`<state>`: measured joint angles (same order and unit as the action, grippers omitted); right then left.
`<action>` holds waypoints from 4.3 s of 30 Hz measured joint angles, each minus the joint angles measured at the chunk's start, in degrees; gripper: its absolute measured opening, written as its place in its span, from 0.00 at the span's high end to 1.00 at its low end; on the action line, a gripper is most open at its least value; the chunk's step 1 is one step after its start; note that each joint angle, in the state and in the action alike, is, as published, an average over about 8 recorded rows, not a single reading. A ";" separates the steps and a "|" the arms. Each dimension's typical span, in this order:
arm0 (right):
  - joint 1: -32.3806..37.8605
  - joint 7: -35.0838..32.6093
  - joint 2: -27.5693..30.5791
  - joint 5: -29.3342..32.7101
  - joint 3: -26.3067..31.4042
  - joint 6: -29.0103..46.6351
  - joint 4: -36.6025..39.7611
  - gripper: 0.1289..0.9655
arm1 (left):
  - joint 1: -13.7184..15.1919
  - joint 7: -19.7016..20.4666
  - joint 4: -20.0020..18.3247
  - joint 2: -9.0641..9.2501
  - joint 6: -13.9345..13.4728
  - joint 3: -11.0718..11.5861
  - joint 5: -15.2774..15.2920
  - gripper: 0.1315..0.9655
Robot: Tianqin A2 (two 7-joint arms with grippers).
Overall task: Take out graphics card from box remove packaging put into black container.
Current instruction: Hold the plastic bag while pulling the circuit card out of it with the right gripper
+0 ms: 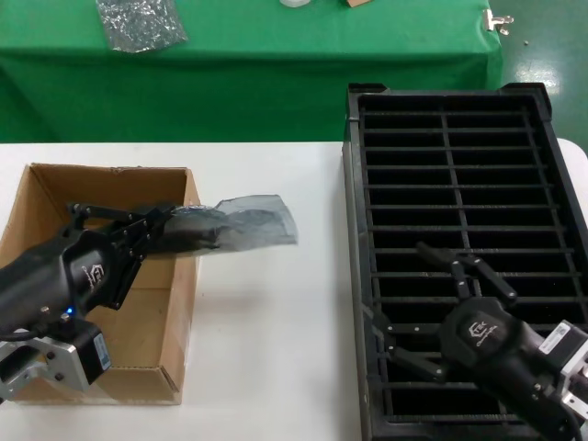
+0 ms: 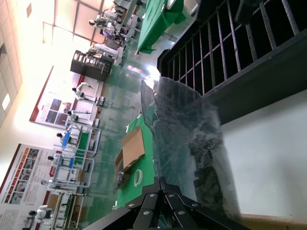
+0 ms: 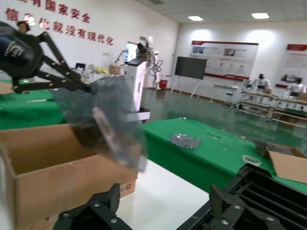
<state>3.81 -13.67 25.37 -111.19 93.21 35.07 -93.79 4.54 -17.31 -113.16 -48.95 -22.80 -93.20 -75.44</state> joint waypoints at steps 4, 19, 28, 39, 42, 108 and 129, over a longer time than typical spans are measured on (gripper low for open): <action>0.40 0.35 0.98 0.74 1.04 0.08 -0.19 0.40 | 0.00 0.00 0.00 0.00 0.00 0.00 0.00 0.99; 1.87 -1.21 -0.28 2.65 4.10 -1.47 -0.56 0.74 | 0.00 0.00 0.00 0.00 0.00 0.00 0.00 0.99; 3.58 -0.64 -2.14 5.04 7.69 -3.58 -0.61 0.90 | 0.00 0.00 0.00 0.00 0.00 0.00 0.00 0.99; 6.10 0.39 -4.87 8.29 11.85 -6.73 -0.65 0.98 | 0.00 0.00 0.00 0.00 0.00 0.00 0.00 0.99; 6.45 0.59 -5.55 9.26 13.01 -7.58 -0.80 0.99 | 0.00 0.00 0.00 0.00 0.00 0.00 0.00 0.99; 19.19 -8.31 -3.67 1.18 11.23 11.79 12.15 0.99 | 0.00 0.00 0.00 0.00 0.00 0.00 0.00 0.99; 21.31 -9.15 -5.25 1.54 11.08 10.83 13.48 1.00 | 0.00 0.00 0.00 0.00 0.00 0.00 0.00 0.99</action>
<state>25.13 -22.82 20.12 -109.64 104.29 45.90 -80.31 4.54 -17.31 -113.16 -48.95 -22.80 -93.20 -75.44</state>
